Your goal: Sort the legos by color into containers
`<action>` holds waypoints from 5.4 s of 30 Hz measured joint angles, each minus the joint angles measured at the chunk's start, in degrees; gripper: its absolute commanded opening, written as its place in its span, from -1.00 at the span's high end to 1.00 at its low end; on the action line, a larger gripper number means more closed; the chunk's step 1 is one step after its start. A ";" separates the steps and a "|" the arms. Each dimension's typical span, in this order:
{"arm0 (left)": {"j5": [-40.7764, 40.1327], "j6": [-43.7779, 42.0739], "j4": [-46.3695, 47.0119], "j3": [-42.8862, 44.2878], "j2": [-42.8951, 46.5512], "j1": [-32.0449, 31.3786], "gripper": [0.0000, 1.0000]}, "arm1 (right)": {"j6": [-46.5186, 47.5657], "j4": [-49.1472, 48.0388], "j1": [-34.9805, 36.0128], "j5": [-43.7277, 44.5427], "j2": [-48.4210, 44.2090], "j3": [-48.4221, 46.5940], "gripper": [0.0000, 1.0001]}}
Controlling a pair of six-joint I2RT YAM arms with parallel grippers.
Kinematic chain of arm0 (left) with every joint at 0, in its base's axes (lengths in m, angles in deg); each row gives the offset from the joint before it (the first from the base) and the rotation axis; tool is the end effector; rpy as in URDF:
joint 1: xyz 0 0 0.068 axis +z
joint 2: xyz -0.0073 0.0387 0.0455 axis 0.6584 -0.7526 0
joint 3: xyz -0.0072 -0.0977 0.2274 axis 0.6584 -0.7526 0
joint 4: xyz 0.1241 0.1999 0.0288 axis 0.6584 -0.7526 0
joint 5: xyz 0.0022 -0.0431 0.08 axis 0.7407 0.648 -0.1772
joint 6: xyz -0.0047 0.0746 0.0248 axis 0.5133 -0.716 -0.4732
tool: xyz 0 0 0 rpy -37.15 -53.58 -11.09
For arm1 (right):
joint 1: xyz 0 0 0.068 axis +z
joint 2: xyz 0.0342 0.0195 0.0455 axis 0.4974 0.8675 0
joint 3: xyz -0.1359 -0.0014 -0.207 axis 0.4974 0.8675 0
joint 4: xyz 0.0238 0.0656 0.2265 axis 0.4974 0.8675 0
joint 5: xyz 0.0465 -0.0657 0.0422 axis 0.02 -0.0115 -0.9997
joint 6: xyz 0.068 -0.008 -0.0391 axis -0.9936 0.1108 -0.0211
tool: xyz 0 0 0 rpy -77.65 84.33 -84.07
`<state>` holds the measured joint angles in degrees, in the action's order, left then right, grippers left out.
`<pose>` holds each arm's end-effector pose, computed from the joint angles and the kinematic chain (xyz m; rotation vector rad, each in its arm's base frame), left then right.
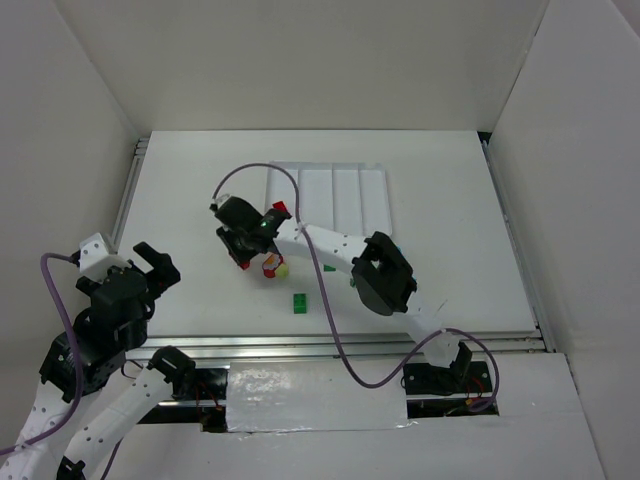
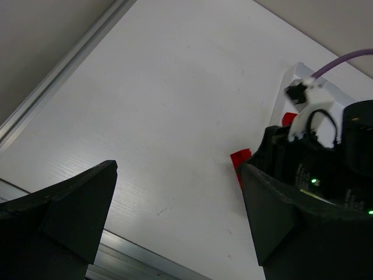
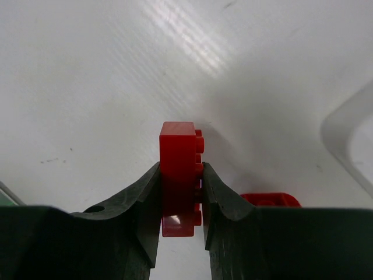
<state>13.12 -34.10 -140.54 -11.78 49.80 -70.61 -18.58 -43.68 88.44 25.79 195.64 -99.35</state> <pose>0.0863 0.0091 0.3223 -0.7329 1.6790 -0.0633 0.2647 0.4284 0.1579 -0.9526 2.3443 0.4820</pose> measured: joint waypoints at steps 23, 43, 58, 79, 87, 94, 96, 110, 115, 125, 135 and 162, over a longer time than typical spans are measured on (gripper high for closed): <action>3.63 -3.26 2.51 -0.85 -2.95 0.00 -0.99 | 6.16 -4.07 -15.43 16.81 3.91 -13.57 0.73; 4.96 -4.46 3.45 -0.98 -3.30 0.00 -0.99 | 6.56 -4.81 -18.01 14.78 5.99 -13.68 -0.49; 10.36 -7.43 5.77 -1.03 -6.64 0.00 -0.99 | -18.88 -1.77 -9.62 21.44 -25.35 19.85 -0.99; 12.72 -8.94 6.99 -1.84 -5.07 0.00 -0.99 | -51.21 11.50 1.86 31.41 -5.84 11.54 -0.99; 12.92 -9.01 7.08 -1.92 -3.08 -0.04 -0.99 | -53.00 12.20 2.12 31.71 -3.02 10.19 -0.78; 12.90 -8.98 7.32 -1.92 -2.40 -0.22 -0.99 | -52.24 9.86 3.78 33.16 -4.15 12.96 0.06; 12.90 -8.98 7.32 -1.92 -2.40 -0.28 -0.99 | -50.86 8.37 4.68 33.29 -4.52 13.75 0.25; 11.72 -8.66 7.21 -1.92 -2.16 -0.68 -0.99 | -22.75 -23.82 7.89 23.61 -20.76 42.14 0.49; 12.17 -7.56 6.16 -1.40 -2.62 -0.74 -0.99 | -13.44 -34.86 9.01 19.69 -35.28 55.21 0.50; 33.00 -0.42 8.41 4.42 -10.29 -0.79 -0.99 | 0.24 -45.33 15.26 16.96 -55.10 62.82 0.50; 53.77 6.54 18.86 -3.93 -9.27 -0.76 -0.94 | 8.22 -45.59 21.75 20.02 -61.44 64.43 0.51; 71.41 8.98 33.51 -15.54 -7.02 -0.02 1.00 | 12.61 -41.59 22.03 25.11 -59.14 60.59 -0.34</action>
<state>84.53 -25.12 -107.03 -27.32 42.78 -70.63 -5.97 -85.27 110.47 50.91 136.50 -38.76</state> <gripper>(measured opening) 0.491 0.752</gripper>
